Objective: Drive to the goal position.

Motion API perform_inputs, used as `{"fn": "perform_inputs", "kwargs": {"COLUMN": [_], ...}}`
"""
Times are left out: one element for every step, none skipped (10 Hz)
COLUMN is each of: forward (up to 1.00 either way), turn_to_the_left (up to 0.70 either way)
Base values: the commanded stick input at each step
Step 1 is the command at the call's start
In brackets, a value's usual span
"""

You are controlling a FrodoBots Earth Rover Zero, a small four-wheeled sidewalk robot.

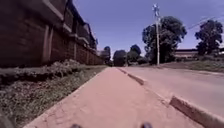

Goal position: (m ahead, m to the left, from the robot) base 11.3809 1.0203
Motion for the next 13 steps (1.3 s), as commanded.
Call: {"fn": "perform_inputs", "kwargs": {"forward": [0.85,0.85,0.85,0.85,0.85,0.85,0.85,0.85,0.85,0.85,0.85,0.85,0.85], "turn_to_the_left": [0.0,0.0,0.0,0.0,0.0,0.0,0.0,0.0,0.0,0.0,0.0,0.0,0.0]}}
